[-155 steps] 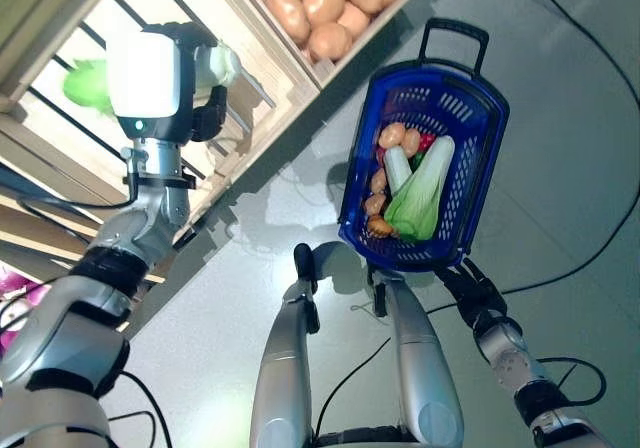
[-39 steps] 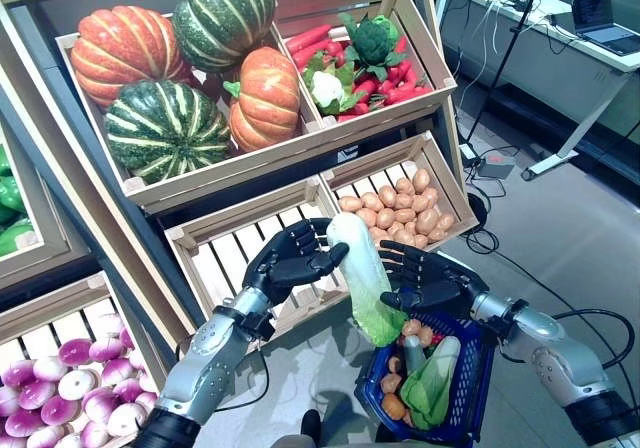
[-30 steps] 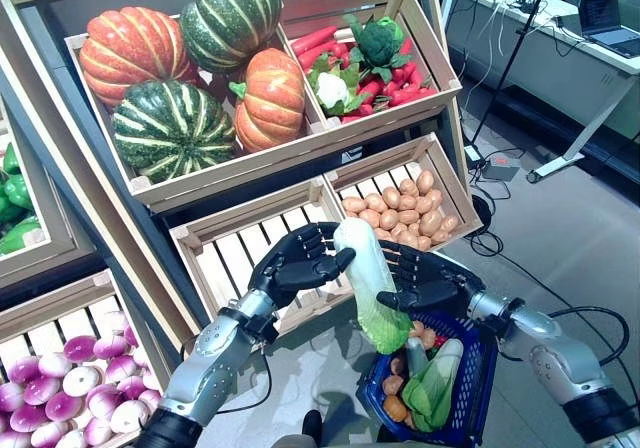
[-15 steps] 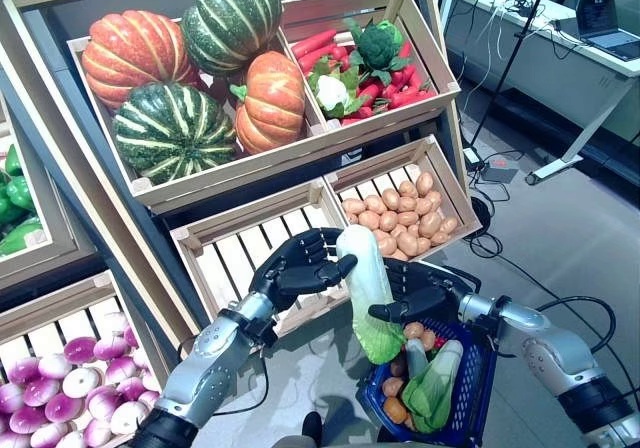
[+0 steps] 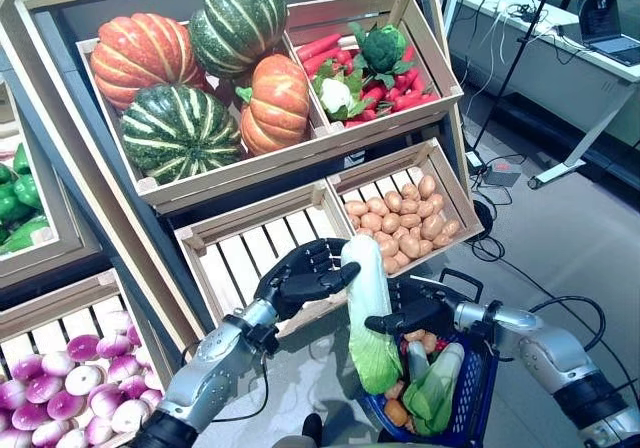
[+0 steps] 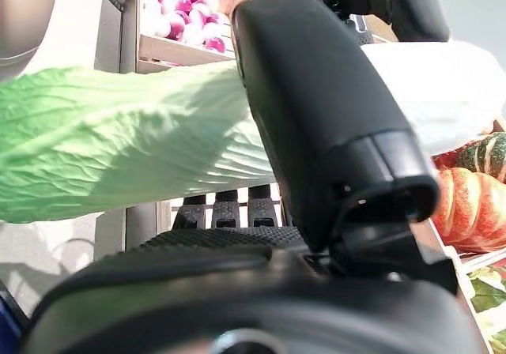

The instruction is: Put vegetables into the basket

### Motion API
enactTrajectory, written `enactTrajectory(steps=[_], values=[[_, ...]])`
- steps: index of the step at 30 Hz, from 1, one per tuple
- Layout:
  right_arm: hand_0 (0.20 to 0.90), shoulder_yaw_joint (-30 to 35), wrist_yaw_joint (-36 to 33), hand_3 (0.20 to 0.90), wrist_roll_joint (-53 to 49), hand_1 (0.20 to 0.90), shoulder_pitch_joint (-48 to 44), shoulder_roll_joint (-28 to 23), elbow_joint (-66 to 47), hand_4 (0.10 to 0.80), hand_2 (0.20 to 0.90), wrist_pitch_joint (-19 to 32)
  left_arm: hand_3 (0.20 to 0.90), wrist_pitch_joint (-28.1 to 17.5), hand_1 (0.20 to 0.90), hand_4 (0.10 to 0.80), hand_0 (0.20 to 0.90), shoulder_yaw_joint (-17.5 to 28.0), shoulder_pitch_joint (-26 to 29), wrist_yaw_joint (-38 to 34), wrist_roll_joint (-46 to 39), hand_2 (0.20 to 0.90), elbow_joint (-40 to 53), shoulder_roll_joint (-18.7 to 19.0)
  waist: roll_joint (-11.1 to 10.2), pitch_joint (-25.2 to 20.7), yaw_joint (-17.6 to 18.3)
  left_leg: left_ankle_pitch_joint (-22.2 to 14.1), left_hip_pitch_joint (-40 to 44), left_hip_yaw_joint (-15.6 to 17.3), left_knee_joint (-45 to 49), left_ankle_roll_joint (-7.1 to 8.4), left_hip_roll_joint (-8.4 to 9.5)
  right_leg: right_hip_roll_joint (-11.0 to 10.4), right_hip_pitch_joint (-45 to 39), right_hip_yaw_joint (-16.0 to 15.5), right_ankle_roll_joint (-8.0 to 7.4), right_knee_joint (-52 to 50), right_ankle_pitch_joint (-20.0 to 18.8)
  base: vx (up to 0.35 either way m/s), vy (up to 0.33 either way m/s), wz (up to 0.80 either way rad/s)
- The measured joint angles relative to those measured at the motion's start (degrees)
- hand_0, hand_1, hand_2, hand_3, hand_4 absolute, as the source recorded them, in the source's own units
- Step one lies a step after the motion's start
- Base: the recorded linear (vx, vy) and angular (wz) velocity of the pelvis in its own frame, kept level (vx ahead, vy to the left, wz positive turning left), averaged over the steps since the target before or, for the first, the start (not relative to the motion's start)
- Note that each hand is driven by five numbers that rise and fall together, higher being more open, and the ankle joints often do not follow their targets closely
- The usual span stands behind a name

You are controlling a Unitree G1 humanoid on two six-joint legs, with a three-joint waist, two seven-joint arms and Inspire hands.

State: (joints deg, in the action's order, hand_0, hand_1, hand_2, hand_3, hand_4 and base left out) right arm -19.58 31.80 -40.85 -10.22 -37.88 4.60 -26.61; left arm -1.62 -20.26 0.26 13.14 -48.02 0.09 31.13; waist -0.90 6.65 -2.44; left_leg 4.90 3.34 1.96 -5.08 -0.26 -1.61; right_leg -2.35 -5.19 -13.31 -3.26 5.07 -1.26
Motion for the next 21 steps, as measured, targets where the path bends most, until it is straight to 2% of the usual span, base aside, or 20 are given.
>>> enactTrajectory(steps=[12, 13, 14, 18, 21], values=[[0.3, 0.02, 0.19, 0.3, -0.07, 0.3, -0.02, 0.04, -0.01, 0.4, 0.3, -0.03, 0.307, -0.01, 0.307, 0.405, 0.307, 0.01, -0.01, -0.04, -1.08, 0.307, -0.27, -0.13, -0.11, -0.09, 0.03, 0.0, 0.11, 0.0, 0.0, -0.01, 0.0, 0.0, -0.07, 0.05, 0.01, 0.0, 0.0, 0.0, 0.0, 0.0], [0.3, 0.14, 0.19, 0.3, -0.16, 0.3, 0.1, 0.06, -0.01, 0.4, 0.3, -0.05, 0.514, -0.01, 0.514, 0.543, 0.514, 0.01, -0.02, -0.04, -1.07, 0.514, -0.27, -0.21, -0.11, -0.1, 0.04, 0.0, 0.11, 0.0, 0.0, -0.01, 0.0, 0.0, -0.09, 0.04, 0.01, -0.01, 0.0, 0.0, 0.0, 0.0], [0.3, 0.16, 0.18, 0.3, -0.22, 0.3, 0.17, 0.06, -0.01, 0.4, 0.3, -0.07, 0.9, -0.01, 0.9, 0.8, 0.9, 0.01, -0.06, -0.05, -1.07, 0.9, -0.27, -0.24, -0.12, -0.1, 0.04, 0.0, 0.13, -0.01, 0.0, -0.01, 0.0, 0.0, -0.12, 0.04, 0.01, -0.01, -0.01, 0.0, 0.0, 0.0], [0.3, 0.95, -0.82, 0.3, -1.79, 0.3, 1.23, 0.32, 0.01, 0.4, 0.3, -0.13, 0.9, -0.14, 0.9, 0.8, 0.9, 0.09, -0.15, 0.05, -1.25, 0.9, -0.25, -0.77, -0.17, -0.13, 0.01, 0.0, 0.14, -0.05, 0.0, -0.01, 0.0, 0.02, -0.15, 0.02, 0.01, -0.01, 0.0, -0.016, -0.004, 0.01], [0.3, 1.48, -2.48, 0.3, -3.19, 0.3, 3.93, 0.34, 0.39, 0.4, 0.3, -0.23, 0.9, -1.99, 0.9, 0.8, 0.9, 1.62, -0.16, 0.47, -1.94, 0.9, -0.05, -1.73, -0.41, -0.28, -0.02, 0.0, 0.14, -0.07, 0.0, -0.01, 0.0, 0.02, -0.16, -0.02, 0.02, 0.0, 0.02, -0.011, -0.002, 0.0]])
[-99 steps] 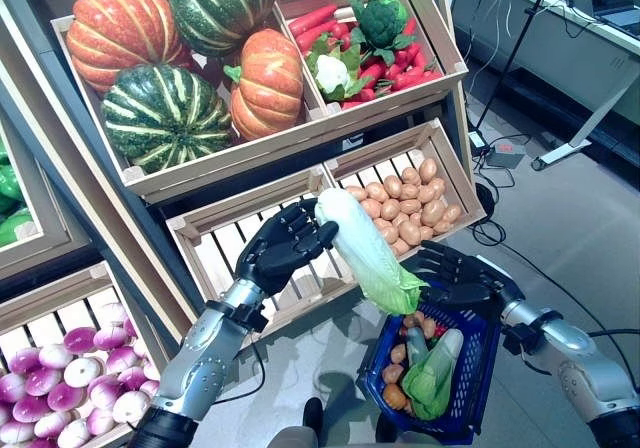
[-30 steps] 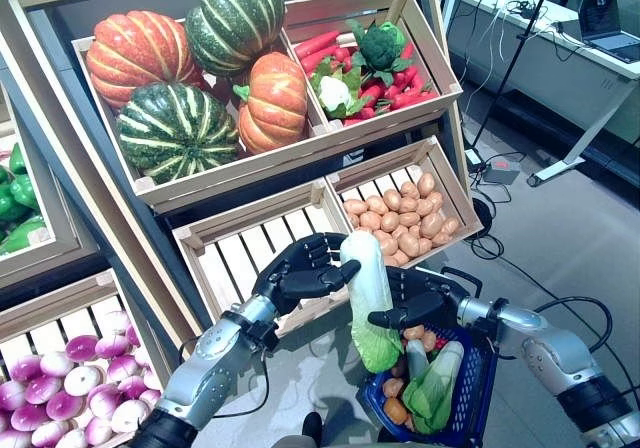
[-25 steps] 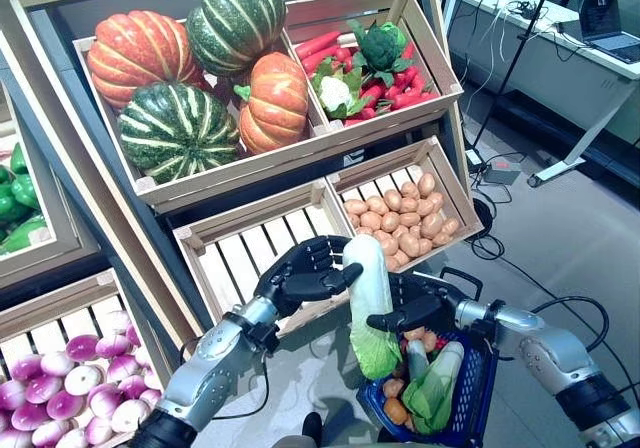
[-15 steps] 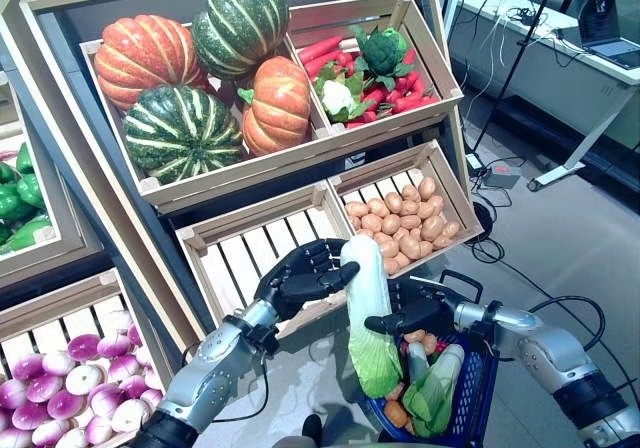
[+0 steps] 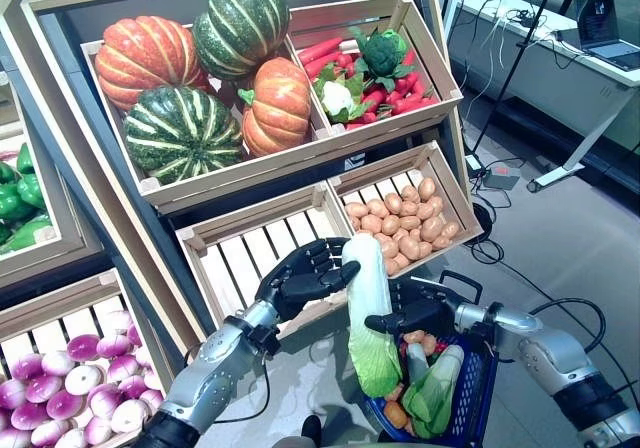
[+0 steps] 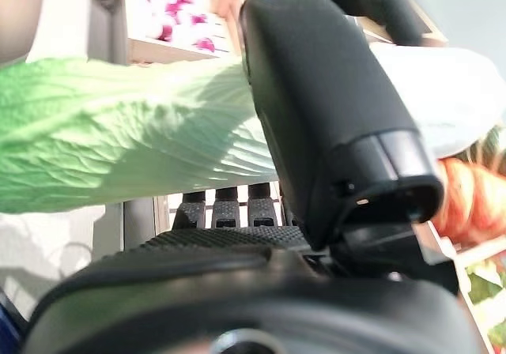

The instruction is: Put vegetables into the basket

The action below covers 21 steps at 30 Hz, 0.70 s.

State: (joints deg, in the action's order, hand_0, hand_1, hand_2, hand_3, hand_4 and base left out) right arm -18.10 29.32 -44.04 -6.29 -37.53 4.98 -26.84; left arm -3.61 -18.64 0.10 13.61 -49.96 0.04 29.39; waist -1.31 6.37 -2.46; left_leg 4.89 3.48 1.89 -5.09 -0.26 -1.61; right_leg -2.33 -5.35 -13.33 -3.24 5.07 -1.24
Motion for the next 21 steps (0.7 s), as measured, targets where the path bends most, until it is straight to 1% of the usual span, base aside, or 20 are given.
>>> enactTrajectory(steps=[6, 13, 17, 21], values=[[0.3, 1.92, -3.28, 0.3, -1.56, 0.3, 6.02, 0.18, 0.6, 0.4, 0.3, -0.01, 0.9, -1.23, 0.9, 0.8, 0.9, 3.37, 0.12, 0.34, -0.41, 0.9, 2.3, -0.14, -0.2, -0.12, 0.47, -0.04, -0.09, 0.06, -0.02, -0.03, 0.0, -0.02, 0.15, 0.12, -0.03, 0.0, 0.02, -0.021, -0.002, -0.01], [0.3, 10.69, -8.03, 0.3, -1.73, 0.3, 9.84, 0.34, 0.58, 0.4, 0.3, 0.43, 0.9, -1.32, 0.9, 0.8, 0.9, 5.07, 0.07, 0.31, -0.24, 0.9, 2.41, -0.14, -0.24, -0.1, 1.57, -0.07, -0.55, 0.47, -0.01, -0.07, -0.03, 0.0, 0.86, 0.56, -0.35, 0.01, 0.14, -0.01, -0.005, -0.02], [0.3, 15.7, -10.86, 0.3, -4.92, 0.3, 12.17, 1.16, 0.6, 0.4, 0.3, 2.11, 0.9, -1.32, 0.9, 0.8, 0.9, 7.31, -0.6, 0.28, 0.5, 0.9, 3.75, -0.16, -0.29, -0.08, 1.62, -0.3, -0.58, 1.53, -0.01, -0.12, -0.11, 0.05, 1.3, 1.54, -0.28, 0.01, 0.08, -0.003, -0.016, -0.11], [0.3, 18.88, -12.8, 0.3, -6.05, 0.3, 14.08, 2.8, 0.8, 0.4, 0.3, 4.13, 0.9, -1.29, 0.9, 0.8, 0.9, 9.38, -0.71, 0.22, 0.92, 0.9, 3.78, -0.17, -0.44, -0.02, 2.06, -0.5, -0.58, 1.71, -0.02, -0.08, -0.11, 0.07, 1.44, 1.77, -0.1, 0.01, -0.04, 0.022, -0.028, -0.05]])
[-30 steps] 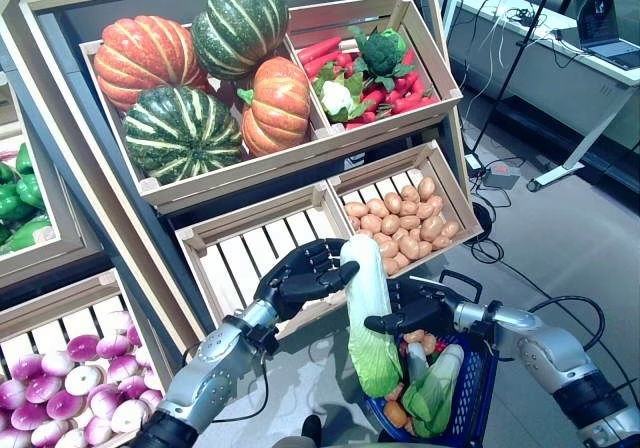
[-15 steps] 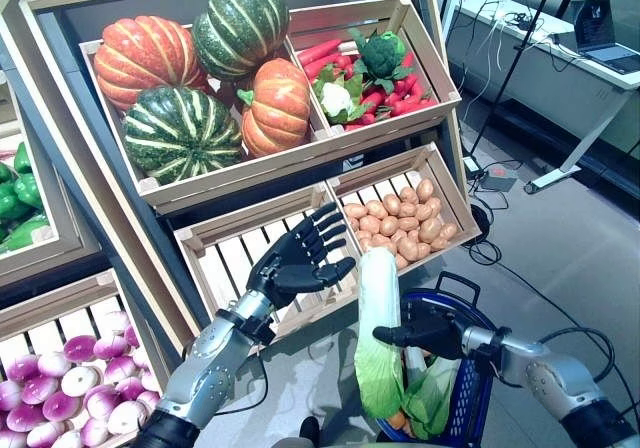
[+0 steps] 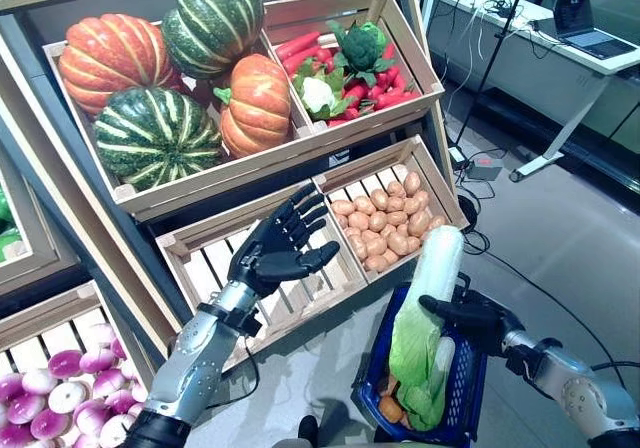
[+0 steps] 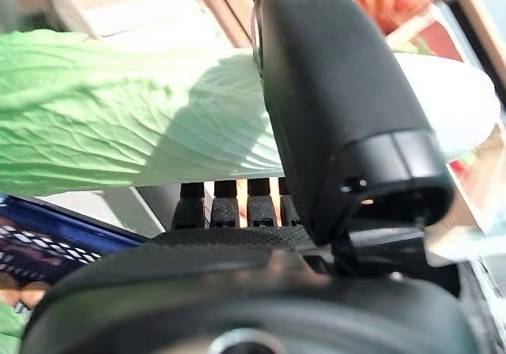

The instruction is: Put vegetables into the basket

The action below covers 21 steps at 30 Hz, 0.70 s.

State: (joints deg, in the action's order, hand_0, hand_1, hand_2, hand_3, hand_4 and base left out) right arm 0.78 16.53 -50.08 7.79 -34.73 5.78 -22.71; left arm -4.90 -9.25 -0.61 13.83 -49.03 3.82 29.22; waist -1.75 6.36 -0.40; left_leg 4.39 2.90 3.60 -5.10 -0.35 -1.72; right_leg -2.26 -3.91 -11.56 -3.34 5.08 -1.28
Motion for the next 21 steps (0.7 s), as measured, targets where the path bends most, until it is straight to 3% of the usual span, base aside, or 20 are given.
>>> enactTrajectory(steps=[7, 13, 17, 21], values=[[0.3, 3.55, -4.27, 0.3, -1.24, 0.3, 4.24, 4.03, 1.63, 0.4, 0.3, 3.32, 0.9, 0.22, 0.9, 0.8, 0.9, 3.52, -4.04, -0.16, 2.23, 0.9, 0.71, 0.01, -0.42, 0.21, 1.17, -0.31, -0.72, 0.79, -0.01, 0.04, -0.12, 0.08, 1.0, 0.48, -0.27, 0.03, 0.2, -0.003, -0.046, -0.05], [0.3, 3.21, -11.52, 0.3, -6.99, 0.3, 1.44, 7.85, 7.66, 0.4, 0.3, 11.23, 0.9, -2.01, 0.9, 0.8, 0.9, 3.52, -3.42, -1.2, 2.11, 0.9, 0.87, 0.21, -0.47, 2.68, 1.17, 0.89, -6.25, 1.27, 0.31, 0.02, -0.18, 0.15, 6.86, 1.12, -0.07, -0.5, -1.14, -0.252, -0.049, -0.05], [0.3, 3.43, -16.56, 0.3, -12.31, 0.3, -9.95, 8.37, 15.07, 0.4, 0.3, 19.12, 0.9, -7.11, 0.9, 0.8, 0.9, 3.59, 3.74, -5.4, 3.95, 0.9, 1.01, 1.67, 0.11, 12.98, 0.75, 2.06, -13.82, 0.78, 4.41, -0.01, -0.19, 0.28, 13.28, 0.45, 0.53, -3.18, -2.78, -0.292, -0.061, 0.12], [0.3, 3.69, -19.1, 0.3, -15.93, 0.3, -16.8, 8.67, 18.49, 0.4, 0.3, 25.62, 0.9, -12.13, 0.9, 0.8, 0.9, 4.38, 10.27, -8.78, 5.55, 0.9, 1.01, 2.59, 1.4, 21.28, -1.14, 1.42, -19.1, -0.36, 9.55, 0.44, -0.49, 0.13, 18.84, -0.15, 1.7, -9.96, -0.98, -0.161, -0.012, 0.1]])
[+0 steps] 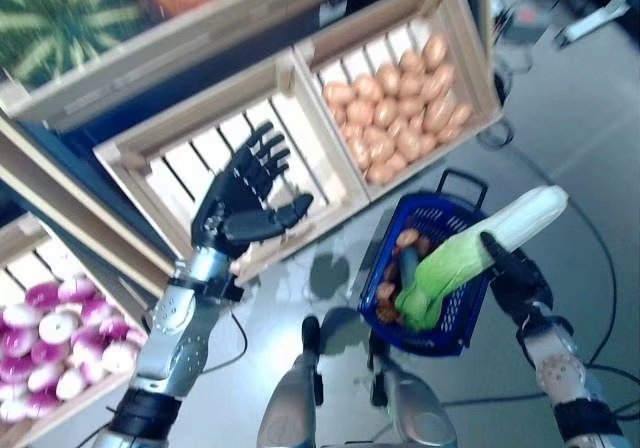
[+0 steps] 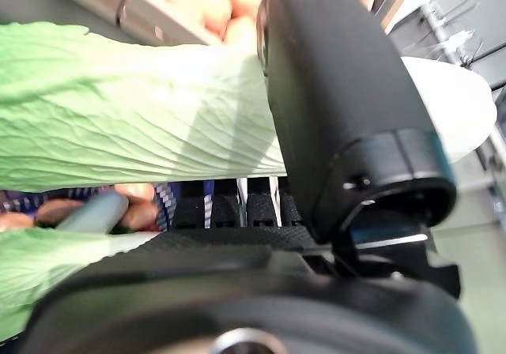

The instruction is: Put vegetables into the basket

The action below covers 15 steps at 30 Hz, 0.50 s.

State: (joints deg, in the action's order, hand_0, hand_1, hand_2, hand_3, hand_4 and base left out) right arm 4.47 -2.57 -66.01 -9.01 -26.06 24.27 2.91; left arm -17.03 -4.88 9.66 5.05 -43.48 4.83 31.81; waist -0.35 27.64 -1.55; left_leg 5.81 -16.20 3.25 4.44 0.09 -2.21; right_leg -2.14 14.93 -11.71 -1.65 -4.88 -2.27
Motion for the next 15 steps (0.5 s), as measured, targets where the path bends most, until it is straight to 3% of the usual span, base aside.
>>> enactTrajectory(steps=[5, 11, 15], values=[[0.3, -0.33, -0.88, 0.3, -0.87, 0.3, -7.22, 2.72, 5.16, 0.4, 0.3, 5.46, 0.9, -4.69, 0.9, 0.8, 0.9, 0.42, 4.61, -0.21, -1.67, 0.9, -0.09, -2.22, 0.54, 1.93, -1.1, -1.96, -8.66, -1.22, 8.25, 0.15, 0.52, -2.22, 10.37, -0.73, 0.73, -13.47, 5.14, -0.147, 0.002, 0.13], [0.3, -1.75, -0.96, 0.3, -2.43, 0.3, -16.76, 3.0, 13.07, 0.4, 0.3, 6.22, 0.9, -5.86, 0.9, 0.8, 0.9, -2.64, 13.15, -0.65, -1.16, 0.9, -0.49, -2.82, 0.11, 2.24, -2.17, -5.45, -18.45, -2.25, 19.63, 0.24, 1.41, -4.54, 20.13, -0.9, 1.34, -26.14, 9.81, -0.065, -0.001, 0.13], [0.3, -3.3, -0.95, 0.3, -2.97, 0.3, -18.84, 3.06, 15.48, 0.4, 0.3, 6.2, 0.9, -6.8, 0.9, 0.8, 0.9, -2.71, 13.89, -0.64, -1.16, 0.9, -1.26, -3.77, 0.06, 2.27, -2.55, -8.01, -22.69, -2.87, 26.58, 0.43, 1.76, -5.72, 23.9, -0.92, 2.1, -32.93, 12.82, 0.002, 0.011, 0.06]])
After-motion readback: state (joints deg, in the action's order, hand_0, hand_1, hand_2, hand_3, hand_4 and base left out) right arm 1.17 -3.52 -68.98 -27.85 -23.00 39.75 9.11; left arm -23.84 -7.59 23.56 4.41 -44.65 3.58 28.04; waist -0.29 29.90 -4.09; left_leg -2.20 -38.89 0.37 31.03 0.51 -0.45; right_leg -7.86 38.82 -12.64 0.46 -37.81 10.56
